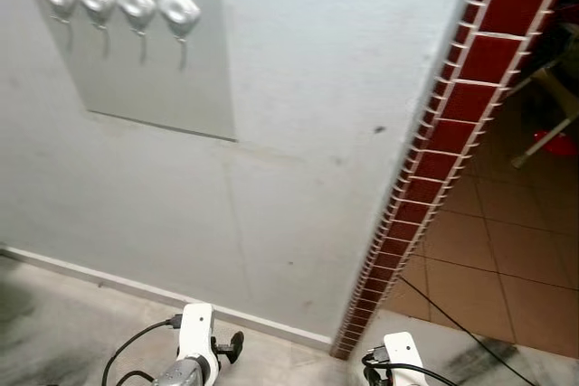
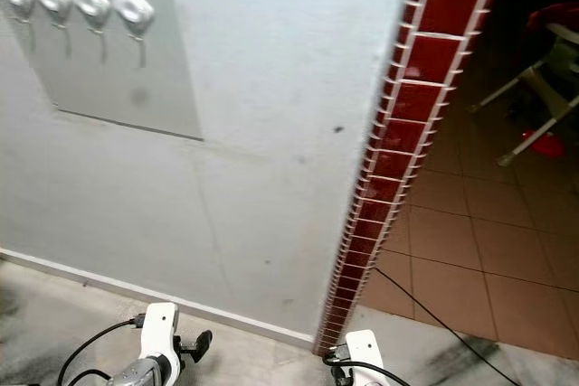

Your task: Hang keys on a hook

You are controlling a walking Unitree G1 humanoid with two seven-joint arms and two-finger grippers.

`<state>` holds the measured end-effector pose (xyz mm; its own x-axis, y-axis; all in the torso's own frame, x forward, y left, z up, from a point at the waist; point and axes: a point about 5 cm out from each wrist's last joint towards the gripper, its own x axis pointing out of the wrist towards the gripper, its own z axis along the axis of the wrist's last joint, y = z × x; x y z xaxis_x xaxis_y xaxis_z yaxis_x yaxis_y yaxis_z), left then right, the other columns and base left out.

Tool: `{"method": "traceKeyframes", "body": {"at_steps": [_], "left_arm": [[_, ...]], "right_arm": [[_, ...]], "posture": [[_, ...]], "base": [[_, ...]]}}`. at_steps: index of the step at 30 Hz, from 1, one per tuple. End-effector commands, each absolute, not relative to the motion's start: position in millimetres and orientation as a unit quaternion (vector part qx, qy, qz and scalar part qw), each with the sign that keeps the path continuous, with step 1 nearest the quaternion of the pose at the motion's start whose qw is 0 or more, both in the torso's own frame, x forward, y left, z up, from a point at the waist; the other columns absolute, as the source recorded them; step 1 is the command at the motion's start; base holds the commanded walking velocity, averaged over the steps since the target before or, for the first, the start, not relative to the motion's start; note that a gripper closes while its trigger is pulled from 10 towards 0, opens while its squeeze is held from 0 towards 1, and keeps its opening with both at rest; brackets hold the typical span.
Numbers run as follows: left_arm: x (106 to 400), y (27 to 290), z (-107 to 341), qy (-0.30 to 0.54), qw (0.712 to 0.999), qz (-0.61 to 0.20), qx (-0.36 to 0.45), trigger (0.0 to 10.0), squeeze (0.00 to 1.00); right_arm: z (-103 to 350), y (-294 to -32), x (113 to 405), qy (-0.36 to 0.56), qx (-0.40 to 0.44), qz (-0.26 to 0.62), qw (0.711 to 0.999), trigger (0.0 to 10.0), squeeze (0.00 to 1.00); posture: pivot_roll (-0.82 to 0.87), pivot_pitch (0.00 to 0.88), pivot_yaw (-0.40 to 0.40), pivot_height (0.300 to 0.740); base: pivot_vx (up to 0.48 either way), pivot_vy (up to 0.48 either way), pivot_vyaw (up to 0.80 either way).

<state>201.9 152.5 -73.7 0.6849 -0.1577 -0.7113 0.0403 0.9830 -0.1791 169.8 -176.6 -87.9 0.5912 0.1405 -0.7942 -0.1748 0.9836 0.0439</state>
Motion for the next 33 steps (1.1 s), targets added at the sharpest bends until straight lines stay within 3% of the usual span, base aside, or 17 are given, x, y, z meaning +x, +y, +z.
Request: {"method": "traceKeyframes", "body": {"at_steps": [1,9,20,25,33], "left_arm": [[202.5,154.7,-73.6,0.395,0.914,-0.049,-0.078,10.0,0.00],[202.1,154.4,-73.8,0.395,0.914,-0.050,-0.077,10.0,0.00],[205.1,152.4,-71.7,0.394,0.914,-0.092,-0.039,10.0,0.00],[204.8,150.1,-71.5,0.392,0.912,-0.114,-0.025,10.0,0.00],[204.9,152.1,-71.6,0.390,0.916,-0.086,-0.048,10.0,0.00]], "right_arm": [[-86.2,-176.9,173.1,0.437,-0.018,0.089,0.895,10.0,0.00],[-86.7,-176.5,172.1,0.438,-0.016,0.088,0.894,10.0,0.00],[-87.1,-176.2,170.9,0.439,-0.019,0.094,0.893,10.0,0.00],[-86.8,-176.4,171.4,0.439,-0.027,0.099,0.893,10.0,0.00],[-86.6,-176.1,172.0,0.438,-0.021,0.097,0.894,10.0,0.00]], "posture": [[-0.01,0.000,-0.026,0.715],[-0.01,0.000,-0.023,0.715],[-0.01,0.000,-0.025,0.715],[-0.01,0.000,-0.024,0.715],[-0.01,0.000,-0.020,0.715]], "base": [[0.000,0.435,0.00],[0.000,0.419,0.00],[0.000,0.000,0.00],[0.000,0.000,0.59],[0.000,0.000,0.80]]}}
